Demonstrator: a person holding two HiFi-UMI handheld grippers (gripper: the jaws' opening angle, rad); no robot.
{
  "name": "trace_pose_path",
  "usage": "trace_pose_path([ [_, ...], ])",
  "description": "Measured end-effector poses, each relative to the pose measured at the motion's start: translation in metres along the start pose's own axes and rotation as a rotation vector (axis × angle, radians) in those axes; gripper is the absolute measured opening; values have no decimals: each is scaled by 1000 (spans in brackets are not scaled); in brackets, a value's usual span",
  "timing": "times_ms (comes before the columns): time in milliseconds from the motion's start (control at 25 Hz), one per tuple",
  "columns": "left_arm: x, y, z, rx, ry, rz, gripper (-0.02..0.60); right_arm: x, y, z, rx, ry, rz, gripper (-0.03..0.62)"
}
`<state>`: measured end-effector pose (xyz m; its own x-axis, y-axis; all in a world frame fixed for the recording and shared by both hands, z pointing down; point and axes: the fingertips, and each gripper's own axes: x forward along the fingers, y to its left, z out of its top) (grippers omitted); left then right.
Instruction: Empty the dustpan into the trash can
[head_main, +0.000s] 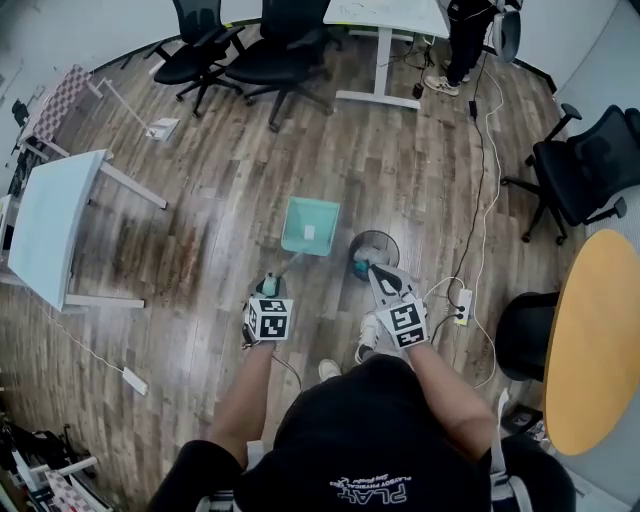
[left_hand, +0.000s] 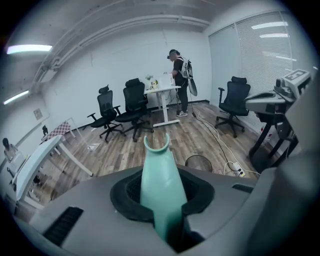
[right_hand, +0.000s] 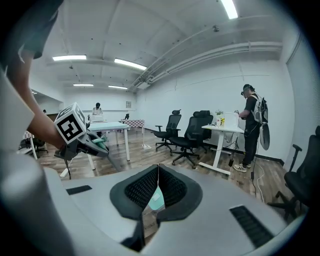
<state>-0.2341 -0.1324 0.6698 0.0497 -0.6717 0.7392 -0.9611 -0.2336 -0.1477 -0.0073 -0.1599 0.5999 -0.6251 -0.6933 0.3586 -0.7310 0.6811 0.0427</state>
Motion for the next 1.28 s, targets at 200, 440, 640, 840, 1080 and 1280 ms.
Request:
trace_pose_path([
  [200, 34, -6, -19, -56, 82, 4, 98, 31, -15, -13, 23, 26, 41, 25],
  [440, 67, -26, -40, -118, 164, 9, 98, 51, -36, -38, 41, 68, 78, 25],
  [640, 101, -34, -48, -155, 207, 16, 98, 66, -50, -57, 59, 104, 106, 25],
  [840, 135, -39, -51, -172, 248, 10, 98, 71, -52, -82, 66, 161, 161, 25],
  [1080, 168, -50, -55, -156, 291, -7, 98, 77, -57, -100, 73, 199, 189, 25],
  [1280, 188, -59, -56, -118, 315, -14, 98, 83, -65, -109, 78, 209, 197, 25],
])
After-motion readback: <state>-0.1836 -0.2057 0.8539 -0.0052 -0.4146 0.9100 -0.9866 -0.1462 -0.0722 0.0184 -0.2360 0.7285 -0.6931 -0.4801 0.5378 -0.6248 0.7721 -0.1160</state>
